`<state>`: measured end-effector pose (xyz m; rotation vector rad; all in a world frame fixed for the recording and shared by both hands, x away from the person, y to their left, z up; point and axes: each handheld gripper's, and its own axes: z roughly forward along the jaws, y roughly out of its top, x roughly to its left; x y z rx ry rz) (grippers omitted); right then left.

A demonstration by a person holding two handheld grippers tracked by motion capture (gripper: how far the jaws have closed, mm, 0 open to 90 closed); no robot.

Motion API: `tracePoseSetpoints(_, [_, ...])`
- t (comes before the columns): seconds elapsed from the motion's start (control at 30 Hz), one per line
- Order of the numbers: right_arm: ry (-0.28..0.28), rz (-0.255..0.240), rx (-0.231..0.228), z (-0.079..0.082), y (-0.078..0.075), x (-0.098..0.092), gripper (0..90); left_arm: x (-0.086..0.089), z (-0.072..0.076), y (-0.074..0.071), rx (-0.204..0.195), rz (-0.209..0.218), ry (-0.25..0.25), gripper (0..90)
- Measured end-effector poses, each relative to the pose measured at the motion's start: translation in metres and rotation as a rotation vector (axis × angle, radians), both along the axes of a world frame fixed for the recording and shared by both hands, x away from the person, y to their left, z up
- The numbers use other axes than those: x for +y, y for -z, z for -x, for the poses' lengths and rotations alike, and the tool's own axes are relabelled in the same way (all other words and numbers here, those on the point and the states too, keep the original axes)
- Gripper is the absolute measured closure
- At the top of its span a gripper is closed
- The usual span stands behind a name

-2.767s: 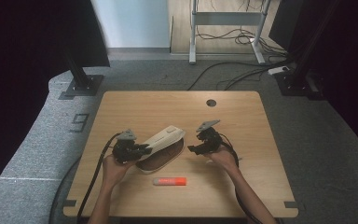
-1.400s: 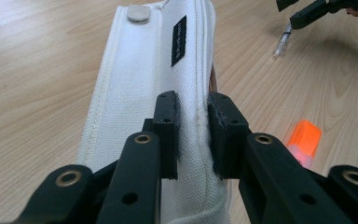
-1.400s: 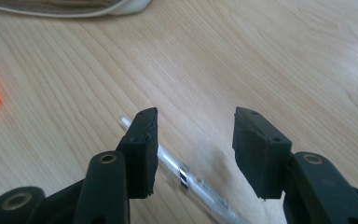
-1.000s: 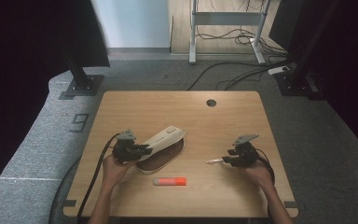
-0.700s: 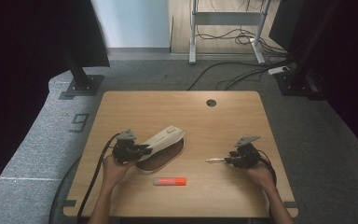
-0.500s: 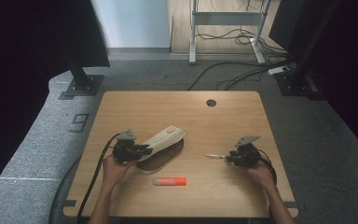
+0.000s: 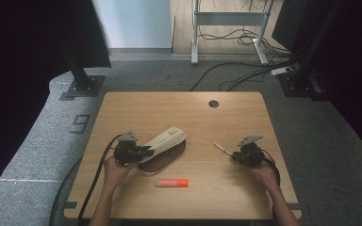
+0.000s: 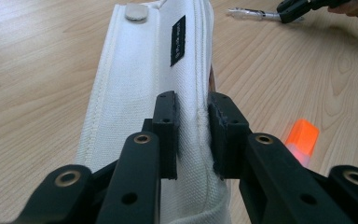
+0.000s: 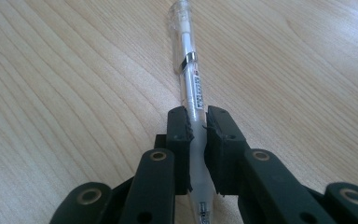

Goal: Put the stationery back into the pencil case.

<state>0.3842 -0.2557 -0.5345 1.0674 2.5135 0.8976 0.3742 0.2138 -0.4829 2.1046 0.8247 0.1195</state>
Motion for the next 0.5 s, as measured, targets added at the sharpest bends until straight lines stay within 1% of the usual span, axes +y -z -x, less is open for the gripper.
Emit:
tracePoseSetpoints(0.1, [0.005,-0.018,0.012,0.0006,0.0005,-0.0009,78.4,0.0,0.0,0.0,0.0,0.0,0.0,73.8])
tracePoseSetpoints(0.3, [0.01,-0.053,0.008,0.0013,-0.0021,-0.0025,78.5,0.0,-0.0001,0.0001,0.0,-0.001,0.001,73.8])
tracePoseSetpoints(0.5, [0.014,-0.067,0.007,0.003,-0.0068,-0.0026,78.5,-0.0001,0.0,0.0001,0.0,-0.001,0.001,73.8])
